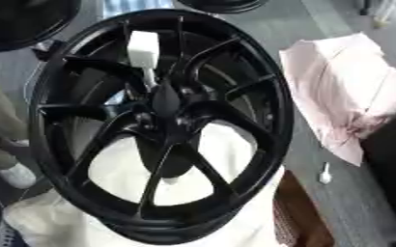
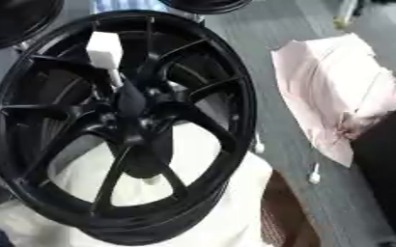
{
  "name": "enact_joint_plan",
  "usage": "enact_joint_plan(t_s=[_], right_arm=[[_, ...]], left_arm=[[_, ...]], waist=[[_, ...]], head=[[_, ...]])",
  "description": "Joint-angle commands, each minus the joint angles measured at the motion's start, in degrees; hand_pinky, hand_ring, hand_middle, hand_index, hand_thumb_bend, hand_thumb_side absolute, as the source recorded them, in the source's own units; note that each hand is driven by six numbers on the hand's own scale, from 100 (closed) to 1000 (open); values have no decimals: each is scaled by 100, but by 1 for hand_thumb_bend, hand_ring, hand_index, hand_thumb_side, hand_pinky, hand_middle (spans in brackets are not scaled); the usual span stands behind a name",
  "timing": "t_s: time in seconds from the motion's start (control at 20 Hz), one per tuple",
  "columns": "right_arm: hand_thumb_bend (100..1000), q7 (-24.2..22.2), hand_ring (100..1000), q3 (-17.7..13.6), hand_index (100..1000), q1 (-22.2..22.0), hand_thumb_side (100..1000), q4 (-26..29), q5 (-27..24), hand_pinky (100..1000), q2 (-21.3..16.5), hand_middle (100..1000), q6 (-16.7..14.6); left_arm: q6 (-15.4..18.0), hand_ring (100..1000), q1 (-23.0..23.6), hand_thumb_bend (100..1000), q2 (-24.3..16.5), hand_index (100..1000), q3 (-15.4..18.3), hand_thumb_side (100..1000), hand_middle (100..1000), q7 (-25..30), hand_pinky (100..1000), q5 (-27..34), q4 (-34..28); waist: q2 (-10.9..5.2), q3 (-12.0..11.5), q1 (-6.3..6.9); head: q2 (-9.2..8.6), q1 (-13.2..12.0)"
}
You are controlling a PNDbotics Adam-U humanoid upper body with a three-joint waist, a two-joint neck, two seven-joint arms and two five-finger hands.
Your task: Pull the pin out of the wheel hub.
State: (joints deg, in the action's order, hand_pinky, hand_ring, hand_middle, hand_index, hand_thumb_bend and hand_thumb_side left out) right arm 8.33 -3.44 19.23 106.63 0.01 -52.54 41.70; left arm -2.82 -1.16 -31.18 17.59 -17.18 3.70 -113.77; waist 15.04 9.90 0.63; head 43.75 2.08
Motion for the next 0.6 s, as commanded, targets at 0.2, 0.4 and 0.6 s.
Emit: enact_joint_plan(t_s=[0.2,0.4,0.6], right_arm=[[100,222,906,-896,917,-304,1000,184,1037,797,-41,880,-320],[100,1297,849,-1093,852,-207,1000,407,388,762,29,810,-370],[128,2350,789,-1015,762,-136,178,574,-349,726,-31,716,-524]], left_arm=[[2,506,-25,286,-65,721,118,663,521,-69,596,-17,-82],[2,505,-22,287,-63,721,118,662,520,-81,596,-14,-82],[2,505,-36,289,-66,720,108,662,520,-71,596,-8,-82]], waist=[[-76,20,12],[-80,14,22],[-78,-1,24]], head=[[-13,-91],[5,-100],[23,-89]])
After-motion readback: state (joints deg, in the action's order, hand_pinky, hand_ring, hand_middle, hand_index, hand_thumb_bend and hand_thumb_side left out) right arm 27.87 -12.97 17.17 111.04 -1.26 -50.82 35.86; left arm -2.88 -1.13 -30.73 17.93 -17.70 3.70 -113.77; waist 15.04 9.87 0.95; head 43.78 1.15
